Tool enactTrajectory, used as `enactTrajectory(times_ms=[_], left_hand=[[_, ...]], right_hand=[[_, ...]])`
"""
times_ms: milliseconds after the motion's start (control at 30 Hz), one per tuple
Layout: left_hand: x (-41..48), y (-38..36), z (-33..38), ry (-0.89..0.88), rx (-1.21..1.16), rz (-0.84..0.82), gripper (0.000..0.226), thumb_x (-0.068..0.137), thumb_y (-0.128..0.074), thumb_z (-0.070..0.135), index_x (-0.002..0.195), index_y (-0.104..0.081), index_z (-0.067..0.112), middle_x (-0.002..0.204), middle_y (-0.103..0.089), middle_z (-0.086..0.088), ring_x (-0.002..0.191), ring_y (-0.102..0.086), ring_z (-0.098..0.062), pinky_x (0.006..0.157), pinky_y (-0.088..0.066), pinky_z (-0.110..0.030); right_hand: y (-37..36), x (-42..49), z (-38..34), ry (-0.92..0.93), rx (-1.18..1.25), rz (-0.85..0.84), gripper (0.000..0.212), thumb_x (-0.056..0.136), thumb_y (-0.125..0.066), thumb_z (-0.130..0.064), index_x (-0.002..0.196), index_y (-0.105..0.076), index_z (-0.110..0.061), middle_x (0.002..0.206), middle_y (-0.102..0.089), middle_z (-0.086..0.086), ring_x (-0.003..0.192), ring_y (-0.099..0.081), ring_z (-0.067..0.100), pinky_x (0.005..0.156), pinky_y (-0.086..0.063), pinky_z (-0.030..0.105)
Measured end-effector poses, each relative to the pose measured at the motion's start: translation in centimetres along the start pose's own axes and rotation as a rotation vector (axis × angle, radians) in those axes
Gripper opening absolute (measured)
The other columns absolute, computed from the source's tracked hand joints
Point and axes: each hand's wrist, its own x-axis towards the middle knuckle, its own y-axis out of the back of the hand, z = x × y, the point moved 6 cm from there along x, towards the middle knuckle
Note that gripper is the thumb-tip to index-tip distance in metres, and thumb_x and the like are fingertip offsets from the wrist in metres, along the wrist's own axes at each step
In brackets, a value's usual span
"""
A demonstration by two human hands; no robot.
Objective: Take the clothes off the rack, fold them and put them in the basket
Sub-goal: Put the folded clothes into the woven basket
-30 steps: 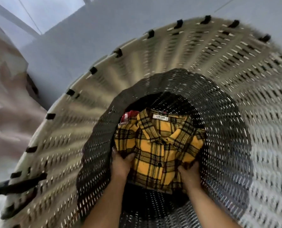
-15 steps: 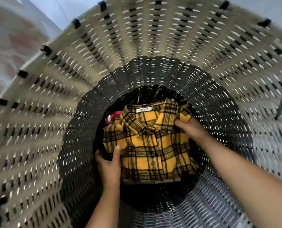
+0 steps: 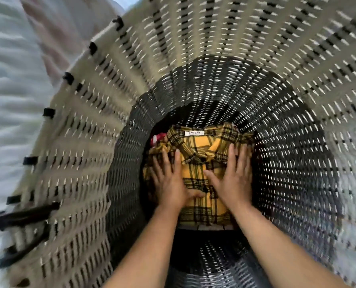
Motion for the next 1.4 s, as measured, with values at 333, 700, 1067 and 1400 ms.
enactTrajectory(times_ms=[333, 700, 1067, 1400], left_hand=[[-1.7, 1.3, 0.8, 0.065, 0.069, -0.203, 0.122, 0.069, -0.070, 0.058, 0.143, 0.025, 0.035, 0.149, 0.032, -0.017, 0.139, 0.018, -0.043, 0.111, -0.001, -0.060], [-22.0, 17.4, 3.7, -0.130, -0.615, -0.088, 0.065, 0.084, -0.055, 0.039, 0.123, -0.005, 0.054, 0.143, -0.022, 0.015, 0.135, -0.027, -0.001, 0.108, -0.022, -0.012], [-26.0, 34.4, -12.8, -0.011, -0.840, 0.610, 0.055, 0.068, -0.051, 0.076, 0.118, -0.039, 0.056, 0.117, -0.054, 0.010, 0.101, -0.051, -0.002, 0.084, -0.038, -0.005], [-21.3, 42.4, -30.4, 0.216, -0.419, 0.692, 0.115, 0.065, -0.019, 0.092, 0.140, -0.038, 0.006, 0.147, -0.037, -0.016, 0.136, -0.032, -0.031, 0.110, -0.026, -0.047]], right_hand=[[0.6, -0.6, 1.8, -0.193, -0.031, -0.327, 0.102, 0.084, -0.055, -0.055, 0.148, 0.015, -0.018, 0.156, 0.018, 0.009, 0.145, 0.007, 0.026, 0.116, -0.003, 0.039], [13.5, -14.3, -6.2, -0.204, 0.182, -0.552, 0.046, 0.093, -0.051, -0.033, 0.136, -0.040, -0.023, 0.141, -0.044, -0.001, 0.128, -0.044, 0.015, 0.101, -0.033, 0.021], [21.3, -16.0, -26.4, 0.081, 0.567, -0.249, 0.072, 0.068, -0.057, -0.073, 0.124, -0.040, -0.031, 0.129, -0.042, -0.008, 0.124, -0.041, 0.009, 0.109, -0.034, 0.034], [13.3, -14.3, -44.6, 0.086, 0.488, -0.340, 0.118, 0.062, -0.042, -0.087, 0.150, 0.000, -0.020, 0.158, 0.007, 0.001, 0.145, 0.010, 0.017, 0.117, 0.001, 0.035]])
